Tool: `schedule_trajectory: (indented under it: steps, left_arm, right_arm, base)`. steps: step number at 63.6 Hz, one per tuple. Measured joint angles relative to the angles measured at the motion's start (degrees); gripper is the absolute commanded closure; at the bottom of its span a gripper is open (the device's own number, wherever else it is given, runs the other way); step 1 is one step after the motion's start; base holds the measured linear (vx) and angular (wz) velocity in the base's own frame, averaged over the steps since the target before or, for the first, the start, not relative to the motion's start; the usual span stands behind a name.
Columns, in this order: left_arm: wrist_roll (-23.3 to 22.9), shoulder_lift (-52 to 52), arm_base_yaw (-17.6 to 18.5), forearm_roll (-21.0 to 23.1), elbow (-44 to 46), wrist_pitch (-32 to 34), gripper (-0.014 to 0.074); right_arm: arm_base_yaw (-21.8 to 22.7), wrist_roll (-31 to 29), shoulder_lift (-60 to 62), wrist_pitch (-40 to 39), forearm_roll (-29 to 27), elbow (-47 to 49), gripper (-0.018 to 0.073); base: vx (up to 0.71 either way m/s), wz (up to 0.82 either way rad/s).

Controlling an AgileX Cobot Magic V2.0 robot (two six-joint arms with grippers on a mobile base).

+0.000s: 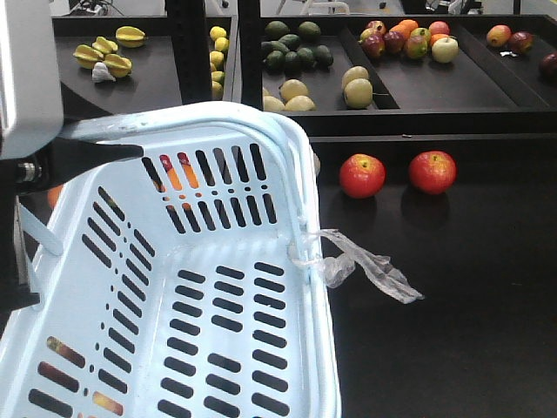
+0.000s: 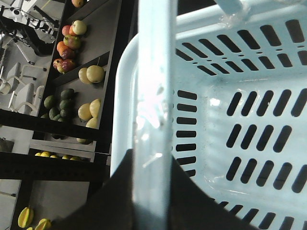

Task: Pick three apples into basket with both arms
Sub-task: 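Hold the basket up with the left gripper while backing away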

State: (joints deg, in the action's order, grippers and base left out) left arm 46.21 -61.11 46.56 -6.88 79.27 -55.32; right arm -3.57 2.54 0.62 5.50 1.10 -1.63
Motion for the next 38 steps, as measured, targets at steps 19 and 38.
schedule_trajectory:
  steps: [19, 38]
  left_arm:
    - [0.0, 0.0, 0.0, 0.0, 0.0, -0.01, 0.0604]
    - [0.0, 0.0, 0.0, 0.0, 0.0, -0.01, 0.0604]
  right_arm:
    - [0.0, 0.0, 0.0, 0.0, 0.0, 0.0, 0.0568]
    - [0.0, 0.0, 0.0, 0.0, 0.0, 0.0, 0.0568]
  base:
    - [0.0, 0.0]
    - [0.0, 0.0]
